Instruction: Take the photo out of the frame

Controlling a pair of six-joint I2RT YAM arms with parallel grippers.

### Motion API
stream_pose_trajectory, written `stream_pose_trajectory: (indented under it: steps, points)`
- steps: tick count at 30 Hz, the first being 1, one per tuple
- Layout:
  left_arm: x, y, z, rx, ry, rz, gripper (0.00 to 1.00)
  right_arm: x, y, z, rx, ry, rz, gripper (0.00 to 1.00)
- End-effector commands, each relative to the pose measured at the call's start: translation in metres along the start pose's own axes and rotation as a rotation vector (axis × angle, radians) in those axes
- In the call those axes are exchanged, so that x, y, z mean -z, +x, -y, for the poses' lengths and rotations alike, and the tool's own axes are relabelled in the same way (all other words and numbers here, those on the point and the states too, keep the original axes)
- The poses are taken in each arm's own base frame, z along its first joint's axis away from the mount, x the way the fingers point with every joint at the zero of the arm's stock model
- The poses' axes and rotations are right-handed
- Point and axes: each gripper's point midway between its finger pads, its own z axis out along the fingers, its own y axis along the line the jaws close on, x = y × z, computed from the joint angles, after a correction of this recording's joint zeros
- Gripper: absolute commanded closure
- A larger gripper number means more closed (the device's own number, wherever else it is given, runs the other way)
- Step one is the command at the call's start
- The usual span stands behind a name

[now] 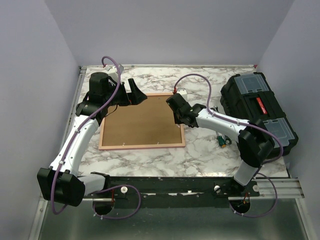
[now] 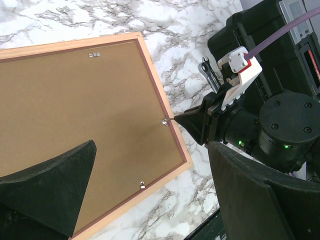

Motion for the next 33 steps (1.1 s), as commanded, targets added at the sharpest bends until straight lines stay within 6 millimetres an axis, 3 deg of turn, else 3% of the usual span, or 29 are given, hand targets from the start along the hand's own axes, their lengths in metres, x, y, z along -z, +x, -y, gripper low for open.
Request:
stream_pose_trajectory:
  steps: [1,11,18,22,25,33]
  points:
    - [-0.001,0.0,0.001,-0.003,0.021,0.004,0.02,0.006,0.021,-0.004,-0.021,-0.042,-0.074,0.99]
    - [-0.001,0.001,0.001,-0.001,0.022,0.001,0.02,0.014,0.019,0.003,-0.039,-0.019,-0.074,0.99]
    - [-0.002,0.001,0.001,-0.001,0.021,0.0,0.02,0.048,-0.008,0.002,-0.037,-0.042,-0.016,0.99]
    - [0.0,0.0,0.003,-0.002,0.031,0.001,0.02,0.058,0.009,-0.013,-0.073,-0.132,-0.076,0.99]
    - [0.0,0.0,0.003,-0.003,0.031,0.004,0.02,0.054,0.024,-0.018,-0.094,-0.152,-0.098,0.99]
    - [-0.002,0.002,0.003,0.004,0.039,-0.008,0.02,0.058,0.054,0.005,-0.09,-0.07,-0.145,0.99]
